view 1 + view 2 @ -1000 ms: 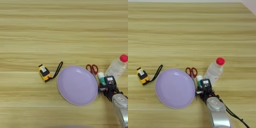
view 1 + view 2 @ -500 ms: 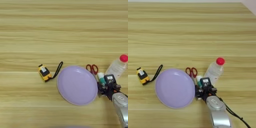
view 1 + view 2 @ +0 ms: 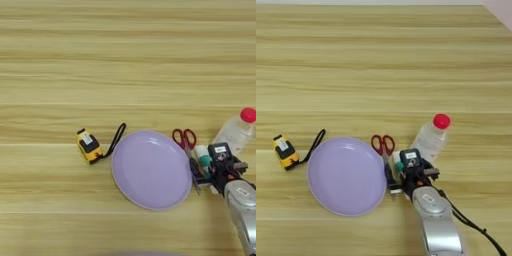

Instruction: Move the objects on the table

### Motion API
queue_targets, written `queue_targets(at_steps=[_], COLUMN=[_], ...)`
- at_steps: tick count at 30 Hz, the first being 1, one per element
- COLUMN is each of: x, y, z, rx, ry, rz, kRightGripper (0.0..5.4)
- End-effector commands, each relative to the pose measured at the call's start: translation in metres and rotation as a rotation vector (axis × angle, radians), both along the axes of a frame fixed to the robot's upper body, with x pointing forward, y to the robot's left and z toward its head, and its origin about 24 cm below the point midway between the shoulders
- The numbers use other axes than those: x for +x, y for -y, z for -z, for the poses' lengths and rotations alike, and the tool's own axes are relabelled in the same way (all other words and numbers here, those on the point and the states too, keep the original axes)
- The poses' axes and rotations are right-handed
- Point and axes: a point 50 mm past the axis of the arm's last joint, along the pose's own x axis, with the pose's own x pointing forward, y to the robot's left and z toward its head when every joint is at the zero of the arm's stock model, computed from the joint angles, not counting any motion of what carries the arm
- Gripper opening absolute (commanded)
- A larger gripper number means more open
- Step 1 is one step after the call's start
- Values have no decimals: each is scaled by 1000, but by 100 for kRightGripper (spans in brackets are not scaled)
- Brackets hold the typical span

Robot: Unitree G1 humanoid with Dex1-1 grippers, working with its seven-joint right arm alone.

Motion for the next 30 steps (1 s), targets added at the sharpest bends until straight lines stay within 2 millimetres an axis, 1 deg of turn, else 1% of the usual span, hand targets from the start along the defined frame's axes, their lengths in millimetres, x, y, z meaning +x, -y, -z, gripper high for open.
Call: queue_targets(at_steps=[1,4,8,19,25,30], x=[14,14,15,16,14,13], y=[-2,-4,-6,-24,-44,-55], z=[-25,-26,-29,-37,-39,-39], rx=[-13,-5,6,72,110,128], ry=[122,130,151,207,224,226], rz=[-34,-43,-50,-136,-233,-287], kRightGripper=[521,538,538,538,538,538])
